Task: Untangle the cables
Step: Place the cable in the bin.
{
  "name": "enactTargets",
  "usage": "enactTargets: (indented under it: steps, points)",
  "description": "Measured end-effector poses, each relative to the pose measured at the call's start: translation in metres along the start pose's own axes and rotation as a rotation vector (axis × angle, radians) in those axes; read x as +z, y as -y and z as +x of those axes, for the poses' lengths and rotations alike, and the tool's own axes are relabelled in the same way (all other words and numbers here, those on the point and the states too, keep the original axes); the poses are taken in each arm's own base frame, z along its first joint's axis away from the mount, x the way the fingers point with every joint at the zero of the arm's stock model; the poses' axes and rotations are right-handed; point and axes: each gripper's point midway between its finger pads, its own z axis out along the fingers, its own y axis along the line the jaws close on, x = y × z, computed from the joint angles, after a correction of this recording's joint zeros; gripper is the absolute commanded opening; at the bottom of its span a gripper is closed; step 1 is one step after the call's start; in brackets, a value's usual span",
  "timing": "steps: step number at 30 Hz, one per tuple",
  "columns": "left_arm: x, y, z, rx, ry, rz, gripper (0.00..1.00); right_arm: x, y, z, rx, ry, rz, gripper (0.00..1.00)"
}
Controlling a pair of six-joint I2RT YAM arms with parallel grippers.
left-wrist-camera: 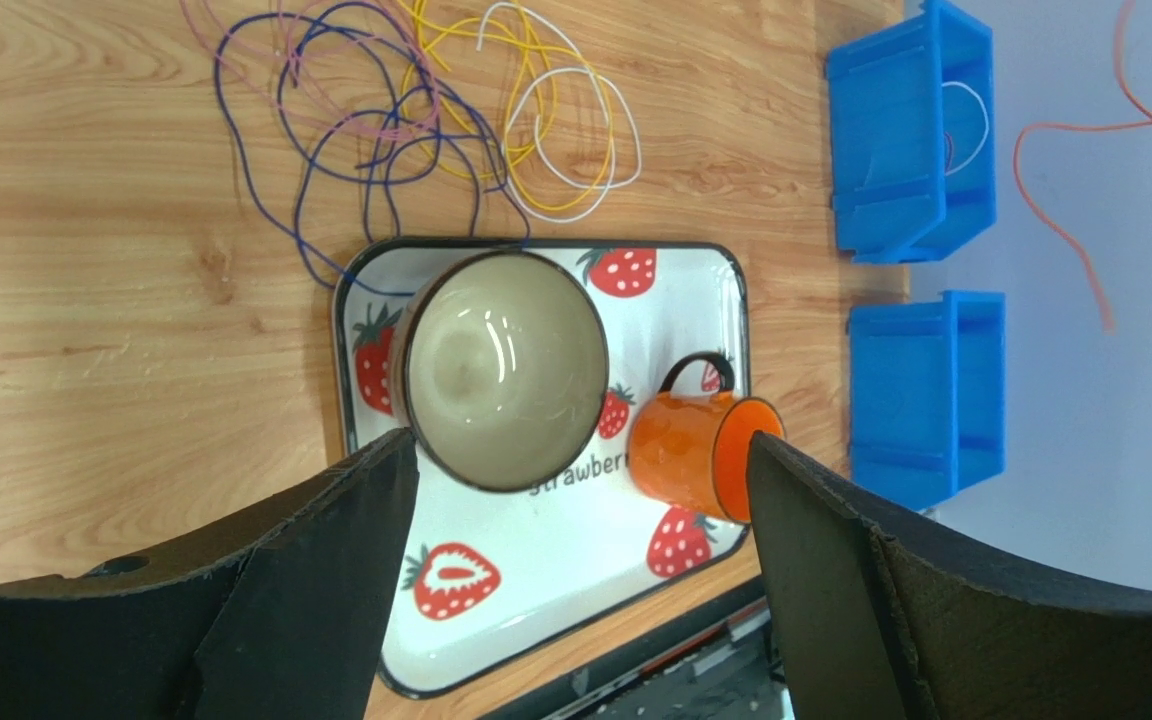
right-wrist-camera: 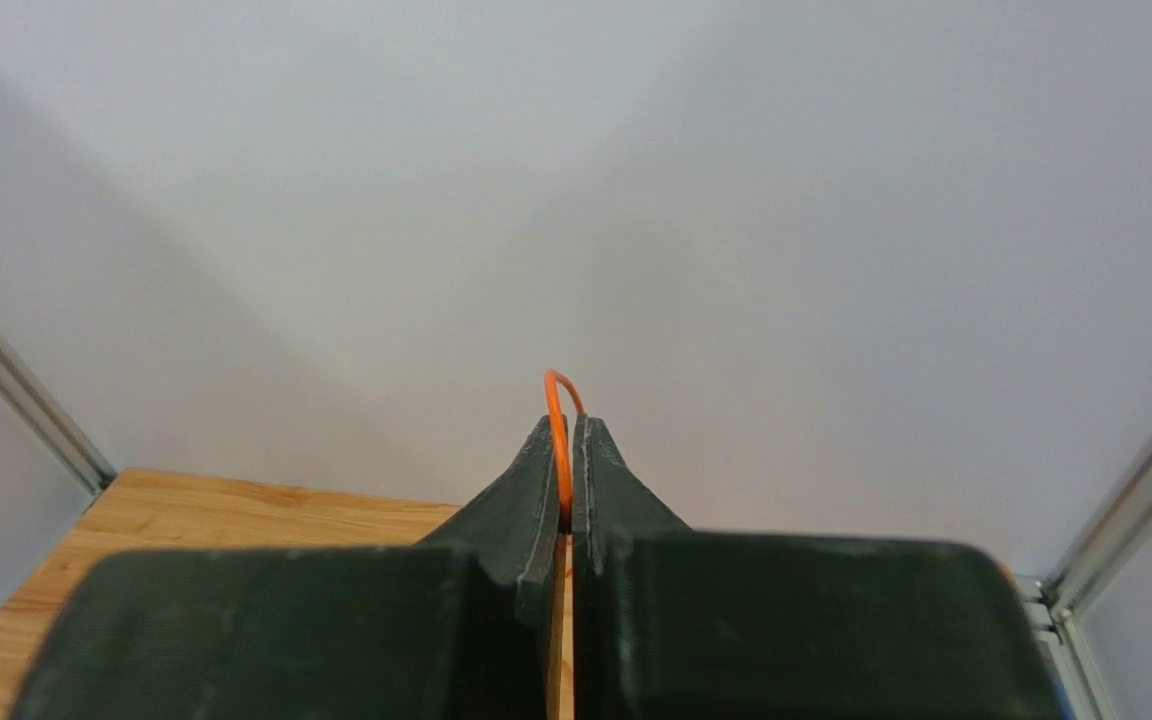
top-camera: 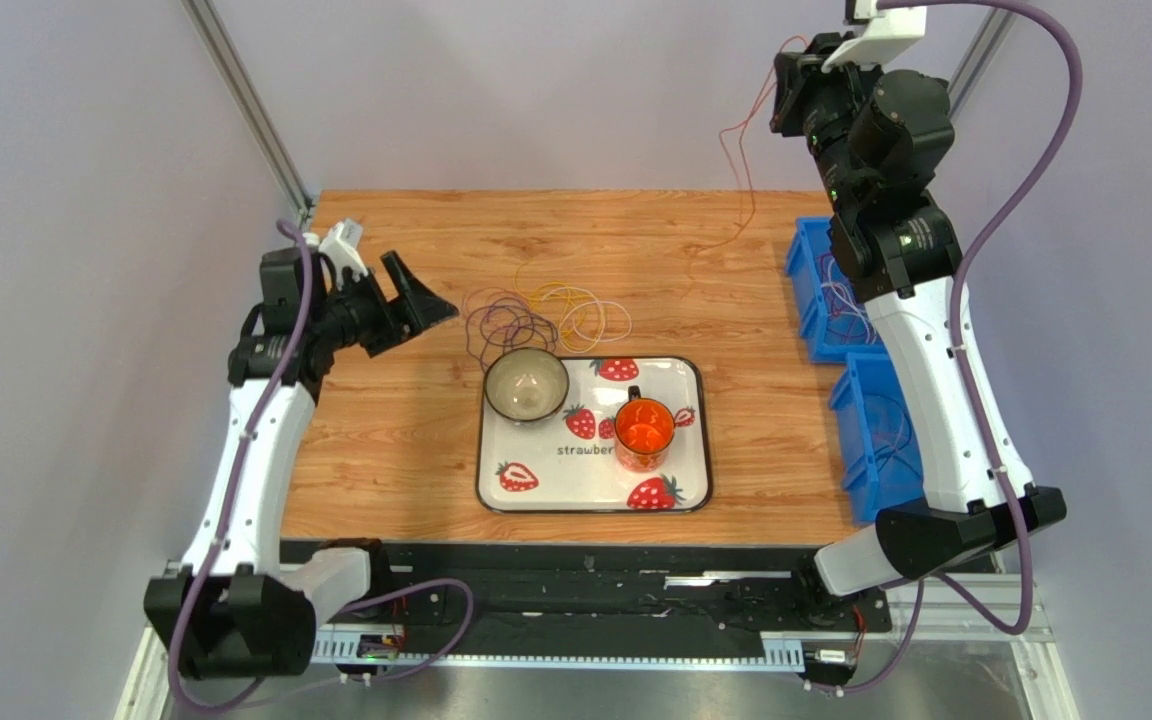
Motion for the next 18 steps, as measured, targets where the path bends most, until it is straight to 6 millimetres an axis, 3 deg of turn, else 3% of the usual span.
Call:
enactTargets:
  steps: [2, 7, 15, 18]
  points:
    - [-0.016, 0.003, 0.008, 0.042, 0.027, -0.005, 0.88, 0.001, 0.009, 0.004, -0.005, -0.007, 0.024, 0.0]
    - [-0.044, -0.011, 0.036, 0.106, 0.039, -0.088, 0.88, 0.003, 0.03, 0.012, -0.016, -0.024, 0.072, 0.0]
    - [-0.056, -0.034, 0.065, 0.15, 0.027, -0.157, 0.88, 0.002, 0.052, 0.009, -0.027, -0.018, 0.124, 0.0]
    - [-0.057, -0.038, 0.067, 0.151, 0.032, -0.176, 0.87, 0.002, 0.064, 0.008, -0.036, -0.016, 0.156, 0.0]
